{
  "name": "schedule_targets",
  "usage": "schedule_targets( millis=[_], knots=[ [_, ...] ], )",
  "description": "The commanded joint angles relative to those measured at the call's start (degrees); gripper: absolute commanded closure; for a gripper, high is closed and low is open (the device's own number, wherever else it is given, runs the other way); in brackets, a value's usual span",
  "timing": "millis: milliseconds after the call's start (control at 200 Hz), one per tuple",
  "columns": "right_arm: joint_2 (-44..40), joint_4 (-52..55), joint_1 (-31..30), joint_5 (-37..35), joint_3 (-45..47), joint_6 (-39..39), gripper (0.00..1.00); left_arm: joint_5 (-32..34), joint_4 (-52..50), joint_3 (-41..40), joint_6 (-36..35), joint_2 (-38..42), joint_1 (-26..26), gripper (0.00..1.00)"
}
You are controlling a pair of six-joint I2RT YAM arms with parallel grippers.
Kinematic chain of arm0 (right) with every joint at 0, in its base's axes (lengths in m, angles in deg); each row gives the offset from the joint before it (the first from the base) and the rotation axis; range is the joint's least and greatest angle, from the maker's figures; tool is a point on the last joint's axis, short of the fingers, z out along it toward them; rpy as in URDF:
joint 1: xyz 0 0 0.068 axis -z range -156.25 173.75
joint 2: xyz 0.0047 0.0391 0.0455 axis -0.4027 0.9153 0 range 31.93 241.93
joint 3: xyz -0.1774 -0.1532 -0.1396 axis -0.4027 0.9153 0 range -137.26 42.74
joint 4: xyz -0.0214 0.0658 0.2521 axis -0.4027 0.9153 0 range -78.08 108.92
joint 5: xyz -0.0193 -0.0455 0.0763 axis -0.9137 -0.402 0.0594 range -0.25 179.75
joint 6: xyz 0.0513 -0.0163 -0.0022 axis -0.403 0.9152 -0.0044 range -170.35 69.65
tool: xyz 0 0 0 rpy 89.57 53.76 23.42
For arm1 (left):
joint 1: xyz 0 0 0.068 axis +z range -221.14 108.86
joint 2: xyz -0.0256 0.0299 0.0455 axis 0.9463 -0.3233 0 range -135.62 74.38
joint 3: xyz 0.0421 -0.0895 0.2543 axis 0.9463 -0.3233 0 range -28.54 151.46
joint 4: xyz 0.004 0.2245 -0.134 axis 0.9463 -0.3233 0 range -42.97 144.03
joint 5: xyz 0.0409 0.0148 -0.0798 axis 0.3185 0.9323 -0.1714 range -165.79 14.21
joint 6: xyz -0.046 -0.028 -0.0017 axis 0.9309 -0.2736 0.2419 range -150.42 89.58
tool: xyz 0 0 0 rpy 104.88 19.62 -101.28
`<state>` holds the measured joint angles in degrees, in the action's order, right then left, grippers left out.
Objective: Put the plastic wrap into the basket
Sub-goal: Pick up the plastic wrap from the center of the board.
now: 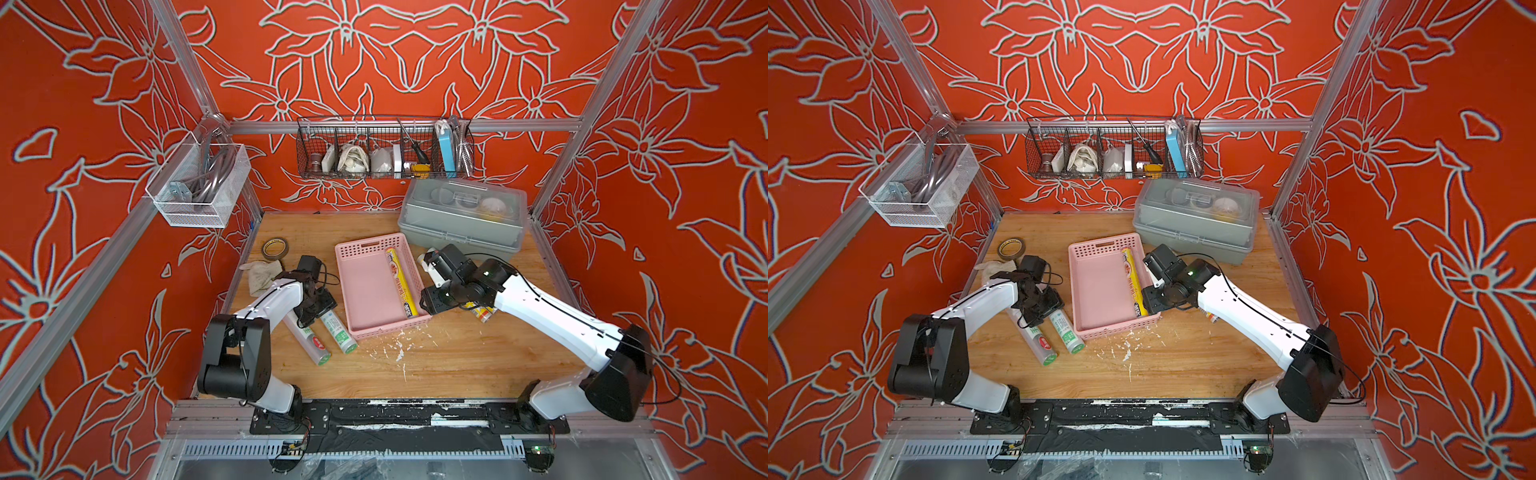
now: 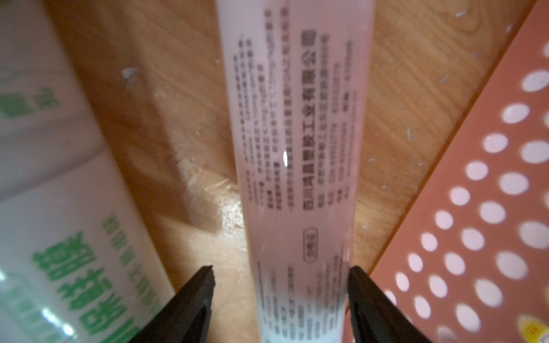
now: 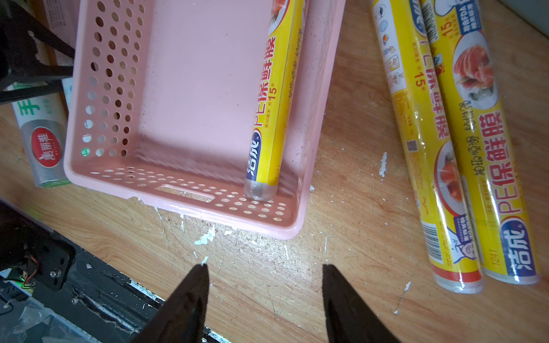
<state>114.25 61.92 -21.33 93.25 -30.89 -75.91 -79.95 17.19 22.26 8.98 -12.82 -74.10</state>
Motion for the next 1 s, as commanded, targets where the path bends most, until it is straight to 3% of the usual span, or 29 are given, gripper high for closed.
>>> schedule_targets(
  millis=[0,375,666,996],
  knots=[
    [-0.06,-0.24,-0.49,-0.09,1.42,0.73,0.39,1.30,-0.28,0.58,1.16,-2.36,-0.09,0.29],
    [0.91,-0.49,-0.46,-0.05,1.63,0.56,0.39,2.58,0.69,0.71,1.48,-5.18,-0.99,0.41],
    [1.10,-0.25,-0.45,-0.08,1.73,0.56,0.39,2.91,-0.01,1.25,0.82,-3.89,-0.99,0.62],
    [-0.32,-0.78,-0.49,-0.53,1.66,1.04,0.39,8.64,-12.21,11.15,-3.80,2.09,-0.95,0.64]
  ],
)
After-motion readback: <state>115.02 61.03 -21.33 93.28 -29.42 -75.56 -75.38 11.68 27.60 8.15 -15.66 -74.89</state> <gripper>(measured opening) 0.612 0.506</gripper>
